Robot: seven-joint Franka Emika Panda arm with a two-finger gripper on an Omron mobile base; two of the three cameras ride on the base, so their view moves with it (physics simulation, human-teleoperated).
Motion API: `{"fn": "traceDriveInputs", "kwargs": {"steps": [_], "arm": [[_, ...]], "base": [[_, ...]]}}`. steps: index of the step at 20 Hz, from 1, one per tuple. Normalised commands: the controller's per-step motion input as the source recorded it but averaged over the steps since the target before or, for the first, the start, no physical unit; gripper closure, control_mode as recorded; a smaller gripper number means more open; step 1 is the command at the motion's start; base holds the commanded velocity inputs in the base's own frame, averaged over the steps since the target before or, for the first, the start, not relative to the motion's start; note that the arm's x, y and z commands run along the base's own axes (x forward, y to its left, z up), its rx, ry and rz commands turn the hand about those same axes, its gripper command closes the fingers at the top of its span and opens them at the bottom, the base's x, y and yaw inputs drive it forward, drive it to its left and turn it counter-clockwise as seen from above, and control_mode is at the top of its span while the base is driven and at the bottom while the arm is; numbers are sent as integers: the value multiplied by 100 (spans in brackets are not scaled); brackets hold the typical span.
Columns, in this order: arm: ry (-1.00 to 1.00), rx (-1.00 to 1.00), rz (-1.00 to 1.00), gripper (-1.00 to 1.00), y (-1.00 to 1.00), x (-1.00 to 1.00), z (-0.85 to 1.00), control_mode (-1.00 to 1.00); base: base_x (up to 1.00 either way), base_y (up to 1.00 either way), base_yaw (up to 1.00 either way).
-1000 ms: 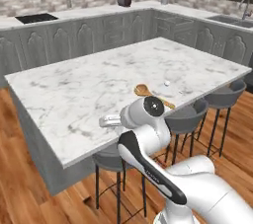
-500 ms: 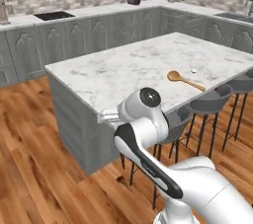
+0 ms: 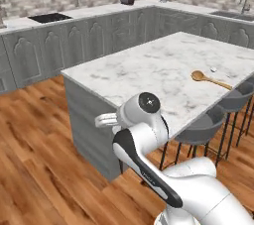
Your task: Pick up the metallic utensils from the counter and place them in the open drawer. Make sure not to pick up any wooden utensils.
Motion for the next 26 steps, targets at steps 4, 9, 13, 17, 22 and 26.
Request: {"fn": "traceDriveInputs", "kwargs": {"steps": [4,9,13,17,22,26], "arm": [[0,0,0,100,0,0,0,100],[0,0,0,100,0,0,0,100],[0,0,0,100,0,0,0,100],[0,0,0,100,0,0,0,100],[0,0,0,100,0,0,0,100],[0,0,0,100,0,0,0,100]], "base": [[100,100,-32],[100,100,-33],[100,100,-34],[85,100,-32],[18,100,-35],[0,100,-39]]}}
